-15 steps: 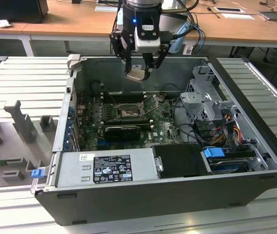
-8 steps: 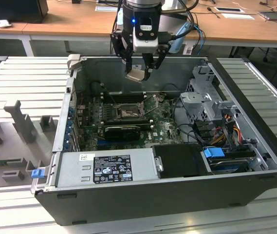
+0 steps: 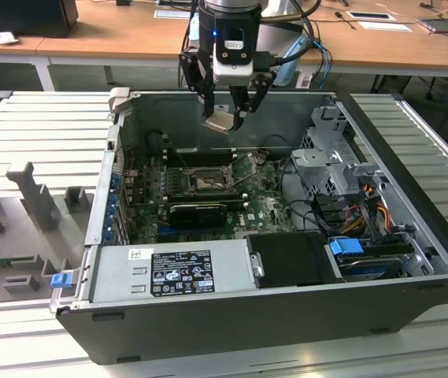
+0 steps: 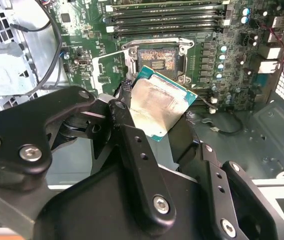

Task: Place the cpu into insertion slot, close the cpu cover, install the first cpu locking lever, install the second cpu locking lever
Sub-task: 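Place the cpu into insertion slot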

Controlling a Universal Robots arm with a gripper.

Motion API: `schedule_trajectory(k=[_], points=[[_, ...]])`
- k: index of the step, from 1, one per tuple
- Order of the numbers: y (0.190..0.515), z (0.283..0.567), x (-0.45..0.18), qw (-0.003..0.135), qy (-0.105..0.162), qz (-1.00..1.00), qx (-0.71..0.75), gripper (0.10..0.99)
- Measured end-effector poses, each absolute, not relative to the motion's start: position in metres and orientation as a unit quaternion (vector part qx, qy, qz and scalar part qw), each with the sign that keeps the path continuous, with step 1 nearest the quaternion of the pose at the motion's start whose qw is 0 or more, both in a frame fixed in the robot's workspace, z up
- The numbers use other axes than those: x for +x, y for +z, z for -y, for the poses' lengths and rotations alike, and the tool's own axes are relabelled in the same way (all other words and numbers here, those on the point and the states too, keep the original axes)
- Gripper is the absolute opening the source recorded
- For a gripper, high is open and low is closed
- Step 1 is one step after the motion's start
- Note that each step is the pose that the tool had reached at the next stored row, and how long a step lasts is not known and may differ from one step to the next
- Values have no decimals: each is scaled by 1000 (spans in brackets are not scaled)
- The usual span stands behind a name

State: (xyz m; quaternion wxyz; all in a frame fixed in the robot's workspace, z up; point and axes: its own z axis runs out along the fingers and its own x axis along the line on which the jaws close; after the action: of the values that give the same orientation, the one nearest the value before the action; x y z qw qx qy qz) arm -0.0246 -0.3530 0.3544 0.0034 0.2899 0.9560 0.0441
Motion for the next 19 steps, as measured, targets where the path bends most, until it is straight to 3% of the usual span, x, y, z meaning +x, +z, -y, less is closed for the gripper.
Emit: schedule_trajectory(k=[19], points=[[351, 353, -27, 7, 43, -929, 367, 537]])
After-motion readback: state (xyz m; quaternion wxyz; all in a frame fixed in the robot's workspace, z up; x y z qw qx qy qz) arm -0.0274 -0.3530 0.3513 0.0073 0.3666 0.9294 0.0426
